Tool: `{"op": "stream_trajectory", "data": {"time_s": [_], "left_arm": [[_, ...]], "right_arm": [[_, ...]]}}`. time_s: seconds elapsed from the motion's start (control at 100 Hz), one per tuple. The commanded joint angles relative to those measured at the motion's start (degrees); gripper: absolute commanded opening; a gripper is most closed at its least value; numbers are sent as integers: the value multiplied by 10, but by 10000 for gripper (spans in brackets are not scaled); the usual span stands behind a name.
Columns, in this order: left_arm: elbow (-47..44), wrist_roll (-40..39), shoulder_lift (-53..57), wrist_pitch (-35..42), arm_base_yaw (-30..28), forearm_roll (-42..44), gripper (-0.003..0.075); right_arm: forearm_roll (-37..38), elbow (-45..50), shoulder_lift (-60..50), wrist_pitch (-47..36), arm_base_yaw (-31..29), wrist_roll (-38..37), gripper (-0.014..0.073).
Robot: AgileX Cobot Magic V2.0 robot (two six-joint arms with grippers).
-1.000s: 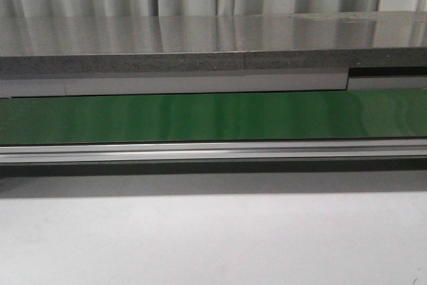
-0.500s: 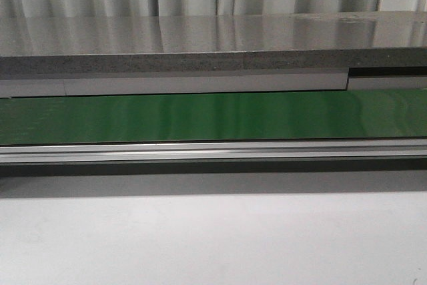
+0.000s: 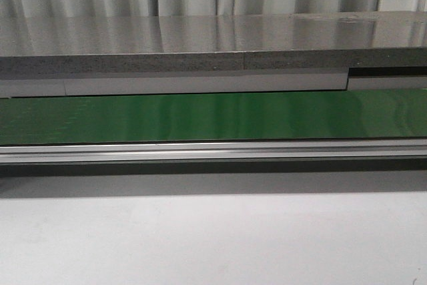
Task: Move button from left to right
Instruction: 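Lift the button and place it upright on the conveyor belt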
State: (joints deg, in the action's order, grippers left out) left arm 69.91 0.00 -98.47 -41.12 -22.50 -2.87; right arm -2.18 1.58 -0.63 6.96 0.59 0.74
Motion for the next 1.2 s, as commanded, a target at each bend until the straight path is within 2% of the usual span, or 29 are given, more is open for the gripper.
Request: {"op": "stream_trajectory", "data": {"time_s": [0.0,0.15,0.26,0.64,0.7,0.78,0.9,0.91,0.92,0.98,1.05,1.19], "left_arm": [[33,7,34,-9,6,-18,-20],[47,60,36,-29,37,-61,-20],[47,85,36,-29,71,-61,-20],[47,88,-5,-45,125,-60,-6],[47,88,-7,-45,128,-60,49],[47,88,-7,-45,130,-60,180],[48,91,-7,-44,132,-60,479],[48,91,-7,-44,132,-62,529],[48,91,-7,-44,133,-62,529],[48,91,-7,-44,133,-62,643],[48,92,-7,-44,133,-62,698],[49,92,-4,-51,133,-67,689]], "right_arm": [[6,-8,-11,-48,1,0,-68],[6,-8,-11,-48,1,0,-68],[6,-8,-11,-48,1,0,-68],[6,-8,-11,-48,1,0,-68],[6,-8,-11,-48,1,0,-68],[6,-8,-11,-48,1,0,-68],[6,-8,-11,-48,1,0,-68],[6,-8,-11,-48,1,0,-68],[6,-8,-11,-48,1,0,-68],[6,-8,-11,-48,1,0,-68],[6,-8,-11,-48,1,0,-68],[6,-8,-11,-48,1,0,-68]]}}
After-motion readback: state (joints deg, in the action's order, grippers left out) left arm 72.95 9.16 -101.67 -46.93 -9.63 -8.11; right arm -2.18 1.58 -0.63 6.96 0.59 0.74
